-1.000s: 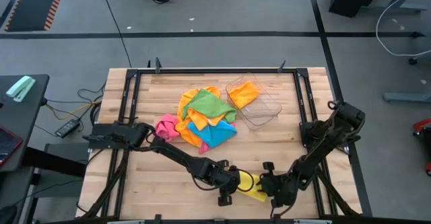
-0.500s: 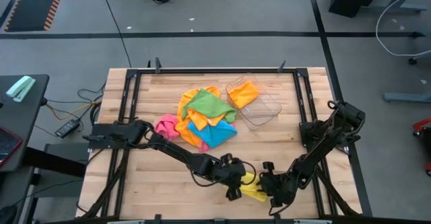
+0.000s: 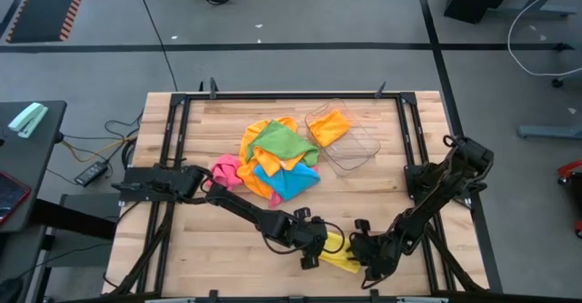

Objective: Fold microfiber towels
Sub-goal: Fold the yellow towel

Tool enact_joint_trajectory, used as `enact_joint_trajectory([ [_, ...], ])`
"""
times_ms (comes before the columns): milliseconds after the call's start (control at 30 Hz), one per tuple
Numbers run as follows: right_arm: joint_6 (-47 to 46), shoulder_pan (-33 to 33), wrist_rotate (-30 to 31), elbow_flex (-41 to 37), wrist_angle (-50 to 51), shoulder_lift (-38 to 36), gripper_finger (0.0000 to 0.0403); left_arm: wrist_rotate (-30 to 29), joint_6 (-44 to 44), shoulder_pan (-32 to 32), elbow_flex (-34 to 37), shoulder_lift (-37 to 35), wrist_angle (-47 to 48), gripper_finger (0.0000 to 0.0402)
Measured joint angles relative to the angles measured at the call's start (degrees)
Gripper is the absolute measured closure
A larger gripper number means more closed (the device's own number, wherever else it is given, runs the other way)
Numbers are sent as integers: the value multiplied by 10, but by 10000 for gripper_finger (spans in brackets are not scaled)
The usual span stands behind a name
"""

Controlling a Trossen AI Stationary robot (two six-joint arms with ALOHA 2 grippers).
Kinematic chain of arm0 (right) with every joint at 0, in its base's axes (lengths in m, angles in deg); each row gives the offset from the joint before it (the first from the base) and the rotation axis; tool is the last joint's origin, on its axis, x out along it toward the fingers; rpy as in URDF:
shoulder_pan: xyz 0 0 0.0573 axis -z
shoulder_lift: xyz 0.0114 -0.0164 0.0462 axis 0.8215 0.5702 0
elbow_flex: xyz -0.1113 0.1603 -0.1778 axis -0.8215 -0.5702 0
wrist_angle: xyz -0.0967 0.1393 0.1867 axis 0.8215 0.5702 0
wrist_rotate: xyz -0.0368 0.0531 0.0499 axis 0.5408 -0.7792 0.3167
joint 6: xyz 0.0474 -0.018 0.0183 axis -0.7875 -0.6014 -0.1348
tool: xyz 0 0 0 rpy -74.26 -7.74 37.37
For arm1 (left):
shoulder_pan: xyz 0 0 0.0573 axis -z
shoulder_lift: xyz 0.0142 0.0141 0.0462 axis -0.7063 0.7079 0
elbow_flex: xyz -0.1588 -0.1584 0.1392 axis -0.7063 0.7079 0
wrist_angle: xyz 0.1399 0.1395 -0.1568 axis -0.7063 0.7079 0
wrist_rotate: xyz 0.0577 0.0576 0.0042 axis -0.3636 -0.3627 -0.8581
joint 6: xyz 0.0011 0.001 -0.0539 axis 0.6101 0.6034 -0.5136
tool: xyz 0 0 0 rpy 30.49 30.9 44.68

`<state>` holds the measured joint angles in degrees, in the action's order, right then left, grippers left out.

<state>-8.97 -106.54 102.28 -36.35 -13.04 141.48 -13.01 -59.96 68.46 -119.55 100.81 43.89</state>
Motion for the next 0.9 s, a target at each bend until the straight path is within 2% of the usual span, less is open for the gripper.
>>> enact_joint_trajectory([
  [333,-1,-16,-65,-2,87,-58,280,3,0,-1,0,0,7,264],
  [533,-4,-45,-71,-2,112,-59,280,4,0,-2,1,0,9,257],
  [900,-104,-53,-95,7,109,-59,280,25,0,-2,2,-3,5,268],
])
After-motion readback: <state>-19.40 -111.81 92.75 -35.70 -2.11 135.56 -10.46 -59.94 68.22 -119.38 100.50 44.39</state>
